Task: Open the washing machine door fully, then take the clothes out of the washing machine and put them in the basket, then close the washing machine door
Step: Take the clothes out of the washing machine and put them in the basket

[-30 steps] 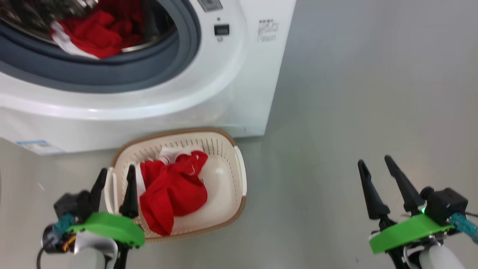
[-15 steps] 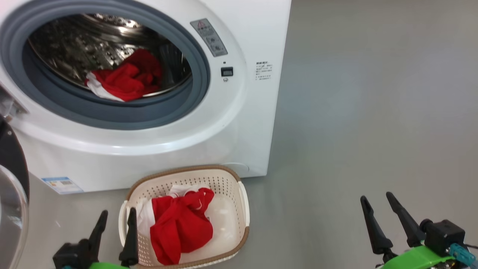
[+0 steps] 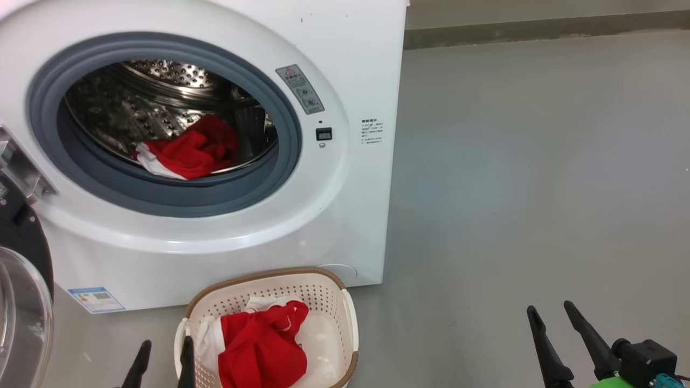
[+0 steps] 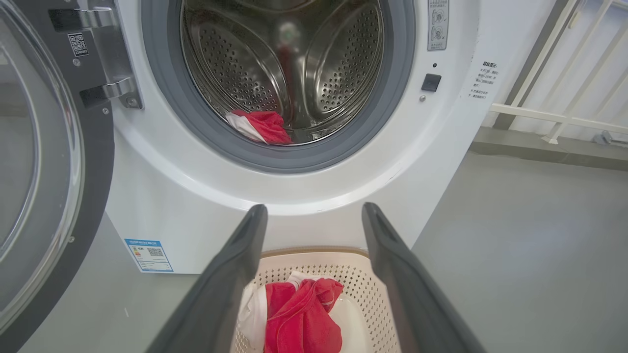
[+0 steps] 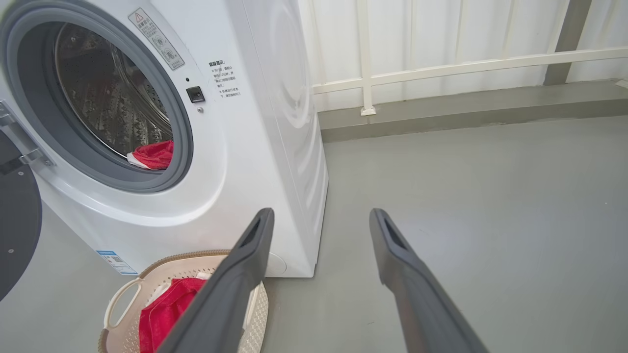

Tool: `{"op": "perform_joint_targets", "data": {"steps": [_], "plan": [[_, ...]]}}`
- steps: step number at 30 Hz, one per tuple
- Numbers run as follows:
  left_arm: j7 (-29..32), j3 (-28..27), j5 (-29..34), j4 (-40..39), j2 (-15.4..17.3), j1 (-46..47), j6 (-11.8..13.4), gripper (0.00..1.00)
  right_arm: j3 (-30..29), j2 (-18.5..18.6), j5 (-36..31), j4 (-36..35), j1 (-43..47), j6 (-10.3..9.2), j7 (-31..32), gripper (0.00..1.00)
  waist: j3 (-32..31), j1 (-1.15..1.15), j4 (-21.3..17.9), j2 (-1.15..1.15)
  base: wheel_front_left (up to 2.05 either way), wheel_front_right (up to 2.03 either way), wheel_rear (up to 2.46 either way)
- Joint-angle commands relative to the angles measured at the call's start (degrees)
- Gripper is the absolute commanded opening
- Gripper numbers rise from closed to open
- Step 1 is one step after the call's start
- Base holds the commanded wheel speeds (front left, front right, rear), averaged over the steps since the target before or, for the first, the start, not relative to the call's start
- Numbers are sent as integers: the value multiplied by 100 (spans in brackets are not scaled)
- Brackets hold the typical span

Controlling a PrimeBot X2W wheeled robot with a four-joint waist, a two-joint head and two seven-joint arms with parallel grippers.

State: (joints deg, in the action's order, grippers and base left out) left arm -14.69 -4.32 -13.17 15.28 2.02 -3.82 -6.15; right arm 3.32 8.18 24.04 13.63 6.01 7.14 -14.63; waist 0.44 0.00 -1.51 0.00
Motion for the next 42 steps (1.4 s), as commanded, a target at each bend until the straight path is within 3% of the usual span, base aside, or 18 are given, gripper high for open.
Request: {"op": "perform_joint_targets", "data": {"steps": [1, 23, 42], "plan": [[-30, -168, -24, -215, 87, -5, 55, 100, 89, 82, -43, -161, 25, 35, -37, 100, -25, 0, -7, 0, 0, 0, 0], [-30, -27, -134, -557, 86, -175, 227, 100, -10, 60, -65, -200, 80, 35, -37, 100, 22, 0, 16, 0, 0, 0, 0], [-30, 174, 2, -319, 86, 196, 286, 100, -9, -30, -64, -161, -111, 35, -37, 100, 242, 0, 18, 0, 0, 0, 0]]}}
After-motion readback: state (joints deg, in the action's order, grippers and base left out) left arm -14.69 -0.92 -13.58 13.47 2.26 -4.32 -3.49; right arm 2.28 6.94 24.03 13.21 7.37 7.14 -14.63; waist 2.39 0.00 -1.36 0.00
